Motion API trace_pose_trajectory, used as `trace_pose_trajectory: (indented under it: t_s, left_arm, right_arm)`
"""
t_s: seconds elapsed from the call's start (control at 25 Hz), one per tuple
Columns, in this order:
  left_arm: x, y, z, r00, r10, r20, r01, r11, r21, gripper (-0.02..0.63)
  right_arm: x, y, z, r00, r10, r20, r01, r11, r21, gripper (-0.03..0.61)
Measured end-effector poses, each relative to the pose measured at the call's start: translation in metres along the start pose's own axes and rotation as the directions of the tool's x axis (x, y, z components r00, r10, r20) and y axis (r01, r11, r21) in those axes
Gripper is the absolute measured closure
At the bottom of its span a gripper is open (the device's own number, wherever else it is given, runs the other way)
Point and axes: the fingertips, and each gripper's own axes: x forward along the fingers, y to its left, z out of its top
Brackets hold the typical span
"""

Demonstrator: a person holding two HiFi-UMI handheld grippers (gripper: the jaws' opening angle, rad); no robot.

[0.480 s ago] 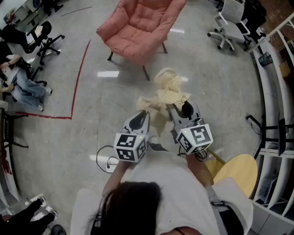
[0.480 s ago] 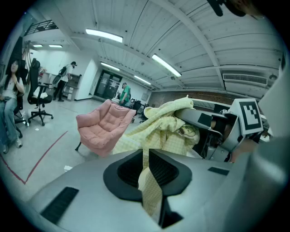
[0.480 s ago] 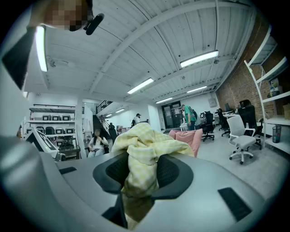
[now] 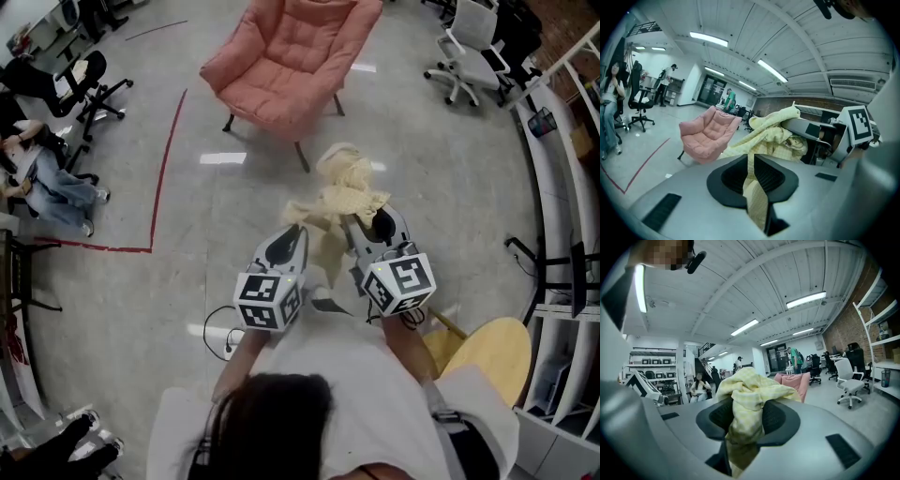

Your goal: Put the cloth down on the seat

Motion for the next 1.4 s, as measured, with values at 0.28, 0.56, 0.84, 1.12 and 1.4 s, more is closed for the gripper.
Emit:
trace_pose_trajectory:
  t_s: [0.28, 0.56, 0.84, 1.12, 1.4]
  left_arm:
    - [0.003, 0.037, 0.029, 0.999, -0.024, 0.023, 0.024, 1.000, -0.006, 0.552]
    - [0.009, 0.076, 0.059, 0.999, -0.011, 0.035, 0.010, 1.000, 0.023, 0.552]
    - [0.034, 0.104, 0.072, 0.999, 0.019, 0.044, -0.019, 1.000, -0.003, 0.552]
    - [0.103, 0.130, 0.100, 0.997, 0.061, 0.044, -0.060, 0.998, -0.013, 0.552]
    - [0.192, 0.153, 0.148, 0.993, 0.108, 0.037, -0.107, 0.994, -0.030, 0.552]
  right_arm:
    - [0.034, 0.011, 0.007, 1.000, -0.013, 0.015, 0.013, 1.000, 0.023, 0.425]
    - [0.080, 0.023, 0.027, 0.999, -0.019, 0.048, 0.019, 1.000, -0.014, 0.425]
    - [0.128, 0.007, 0.045, 0.997, 0.004, 0.077, -0.001, 0.999, -0.033, 0.425]
    - [0.192, -0.044, 0.043, 0.998, 0.041, 0.052, -0.040, 0.999, -0.022, 0.425]
    - [0.267, -0.109, 0.054, 0.996, 0.093, 0.016, -0.093, 0.996, -0.005, 0.425]
